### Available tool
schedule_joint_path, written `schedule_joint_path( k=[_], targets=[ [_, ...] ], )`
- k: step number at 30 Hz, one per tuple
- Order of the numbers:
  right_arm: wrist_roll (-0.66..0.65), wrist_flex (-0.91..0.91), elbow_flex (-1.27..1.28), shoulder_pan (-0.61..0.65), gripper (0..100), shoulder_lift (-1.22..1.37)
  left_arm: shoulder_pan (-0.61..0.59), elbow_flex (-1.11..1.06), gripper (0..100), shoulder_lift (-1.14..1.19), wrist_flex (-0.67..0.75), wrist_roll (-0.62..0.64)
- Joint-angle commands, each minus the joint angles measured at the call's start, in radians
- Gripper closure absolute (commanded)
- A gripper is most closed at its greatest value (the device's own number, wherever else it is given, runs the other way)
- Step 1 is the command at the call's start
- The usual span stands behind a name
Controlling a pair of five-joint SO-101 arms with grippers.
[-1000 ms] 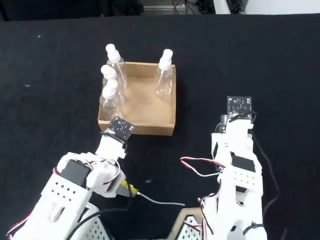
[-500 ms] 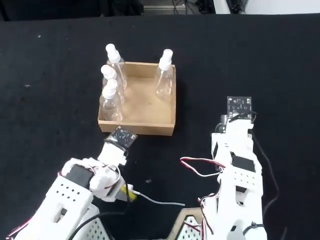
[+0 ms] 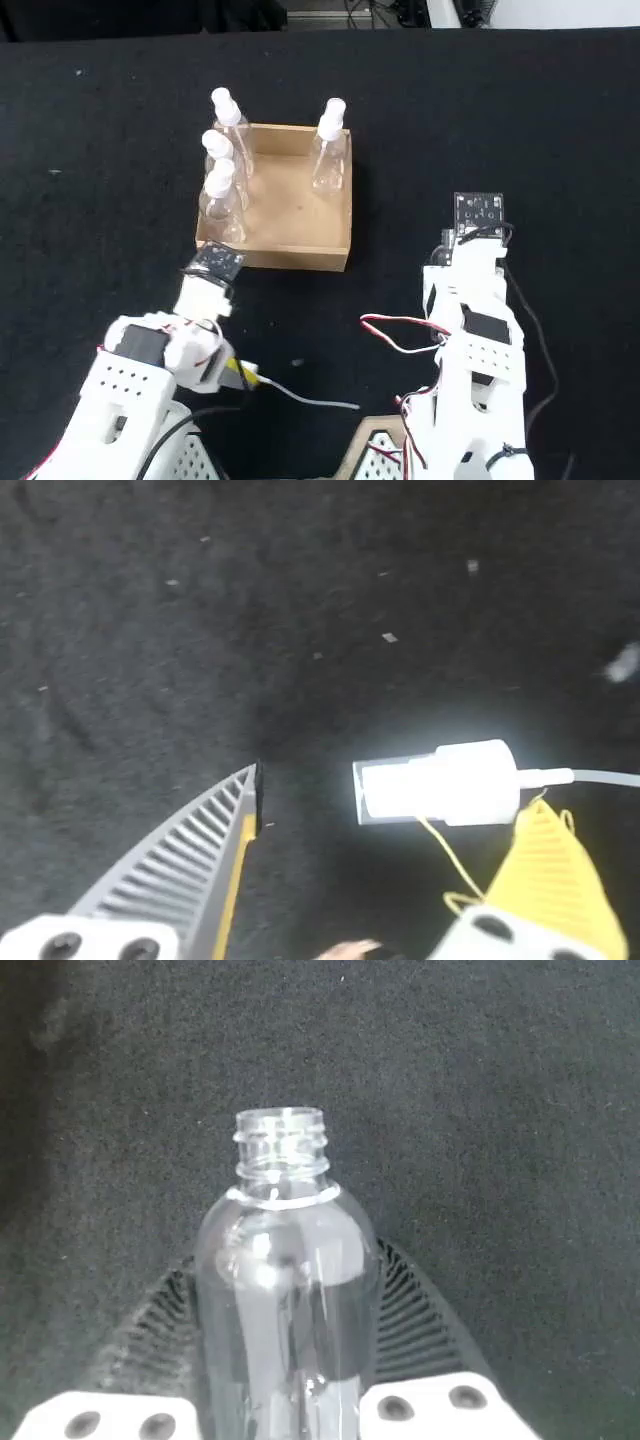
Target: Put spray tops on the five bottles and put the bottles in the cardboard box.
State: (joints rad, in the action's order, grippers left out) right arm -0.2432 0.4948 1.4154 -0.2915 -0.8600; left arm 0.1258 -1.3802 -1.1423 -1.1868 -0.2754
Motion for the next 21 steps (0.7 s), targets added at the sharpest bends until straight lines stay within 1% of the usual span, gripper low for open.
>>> schedule_joint_path(
  k=[1,5,8,10,13,14,16,19,21],
  targets=[
    [0.006,-0.031,-0.001,-0.025,98.4,-0.031,-0.147,0.008,72,-0.005,0.014,-0.146],
    [0.006,-0.032,-0.001,-0.025,98.3,-0.031,-0.323,0.041,72,-0.005,0.014,-0.275],
    [0.006,-0.032,-0.001,-0.025,98.3,-0.031,-0.458,0.111,72,-0.005,0.025,-0.324],
    [0.006,-0.032,-0.001,-0.025,98.3,-0.031,-0.526,0.134,72,-0.002,0.089,-0.325],
    [0.006,-0.031,-0.001,-0.025,98.3,-0.031,-0.584,0.117,72,0.006,0.227,-0.315],
    [0.006,-0.031,-0.001,-0.025,98.3,-0.031,-0.590,0.110,72,0.003,0.259,-0.287],
    [0.006,-0.031,-0.001,-0.025,98.3,-0.031,-0.588,0.119,72,-0.005,0.256,-0.187],
    [0.006,-0.031,-0.001,-0.025,98.3,-0.031,-0.559,0.197,72,0.005,0.158,-0.025],
    [0.006,-0.031,-0.001,-0.025,98.3,-0.031,-0.533,0.245,72,0.008,0.091,0.061]
  ],
)
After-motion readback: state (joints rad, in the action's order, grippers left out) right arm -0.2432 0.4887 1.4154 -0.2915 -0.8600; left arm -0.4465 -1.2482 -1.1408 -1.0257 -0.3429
